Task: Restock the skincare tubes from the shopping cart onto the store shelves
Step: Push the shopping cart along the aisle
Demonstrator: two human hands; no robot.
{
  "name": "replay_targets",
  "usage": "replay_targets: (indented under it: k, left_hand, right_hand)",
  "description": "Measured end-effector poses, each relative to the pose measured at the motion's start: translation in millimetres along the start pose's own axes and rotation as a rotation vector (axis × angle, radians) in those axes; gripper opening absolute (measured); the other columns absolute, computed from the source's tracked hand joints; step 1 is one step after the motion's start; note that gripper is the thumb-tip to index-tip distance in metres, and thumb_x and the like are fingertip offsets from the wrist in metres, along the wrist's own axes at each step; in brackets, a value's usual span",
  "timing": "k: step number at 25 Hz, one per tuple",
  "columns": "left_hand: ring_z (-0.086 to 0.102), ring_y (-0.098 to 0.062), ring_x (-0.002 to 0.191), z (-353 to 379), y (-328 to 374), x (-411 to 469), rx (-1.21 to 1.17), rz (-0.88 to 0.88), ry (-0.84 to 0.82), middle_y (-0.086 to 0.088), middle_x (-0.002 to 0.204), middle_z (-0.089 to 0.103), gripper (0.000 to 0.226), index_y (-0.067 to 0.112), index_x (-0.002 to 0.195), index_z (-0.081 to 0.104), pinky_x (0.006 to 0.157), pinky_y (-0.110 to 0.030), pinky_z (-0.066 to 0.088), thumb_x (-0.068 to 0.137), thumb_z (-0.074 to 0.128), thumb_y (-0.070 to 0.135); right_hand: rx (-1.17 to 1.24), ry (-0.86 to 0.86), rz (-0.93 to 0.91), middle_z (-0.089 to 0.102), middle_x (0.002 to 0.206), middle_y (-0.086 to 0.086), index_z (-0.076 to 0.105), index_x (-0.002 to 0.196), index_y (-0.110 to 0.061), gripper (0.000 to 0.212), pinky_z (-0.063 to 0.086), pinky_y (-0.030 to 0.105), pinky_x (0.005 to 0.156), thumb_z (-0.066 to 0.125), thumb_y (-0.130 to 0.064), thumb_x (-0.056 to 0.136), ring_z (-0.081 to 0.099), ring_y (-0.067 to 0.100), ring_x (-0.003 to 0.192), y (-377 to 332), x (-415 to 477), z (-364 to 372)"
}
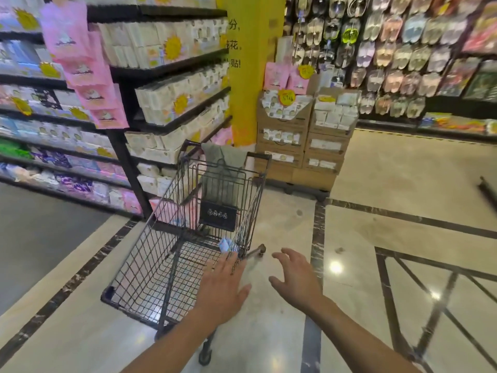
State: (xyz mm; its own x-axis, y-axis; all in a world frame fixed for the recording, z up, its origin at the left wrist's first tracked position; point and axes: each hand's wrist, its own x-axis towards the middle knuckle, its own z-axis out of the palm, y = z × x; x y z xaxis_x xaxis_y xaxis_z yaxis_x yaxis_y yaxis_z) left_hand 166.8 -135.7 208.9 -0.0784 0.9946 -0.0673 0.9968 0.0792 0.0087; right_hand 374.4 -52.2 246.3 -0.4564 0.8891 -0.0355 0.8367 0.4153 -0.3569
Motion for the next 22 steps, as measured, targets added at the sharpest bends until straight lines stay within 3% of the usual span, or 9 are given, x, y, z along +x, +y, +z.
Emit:
replay_targets:
  k: [6, 18, 22]
  left_hand:
    - [0.057, -0.033, 0.135, 25, -10, 89, -0.024, 0.064, -0.047, -0.010, 0.145, 0.061, 0.064, 0.022, 0.141, 0.058, 0.102, -0.057, 0.051, 0.093, 0.039, 0.060]
    - [0.046, -0.030, 0.145, 48, -54, 248, -0.069, 0.027, -0.174, -0.006, 0.155, 0.052, 0.064, 0.026, 0.147, 0.053, 0.113, -0.054, 0.038, 0.097, 0.032, 0.060]
    - [0.024, -0.031, 0.156, 57, -65, 292, -0.125, -0.037, -0.149, -0.006, 0.167, 0.031, 0.068, 0.027, 0.158, 0.032, 0.123, -0.055, 0.024, 0.099, 0.019, 0.058]
  right_hand:
    - [-0.030, -0.060, 0.084, 0.035, 0.161, -0.002, 0.042, 0.149, -0.034, 0.064, 0.032, 0.042, 0.118, 0.060, -0.052, 0.090, 0.032, 0.022, 0.147, 37, 74, 17]
    - [-0.040, -0.157, 0.052, 0.036, 0.160, 0.001, 0.043, 0.149, -0.031, 0.062, 0.032, 0.043, 0.117, 0.059, -0.047, 0.092, 0.032, 0.025, 0.147, 60, 245, 26]
    - [-0.026, -0.214, -0.042, 0.034, 0.161, 0.002, 0.042, 0.150, -0.031, 0.061, 0.029, 0.043, 0.118, 0.059, -0.045, 0.092, 0.029, 0.025, 0.148, 67, 309, 32]
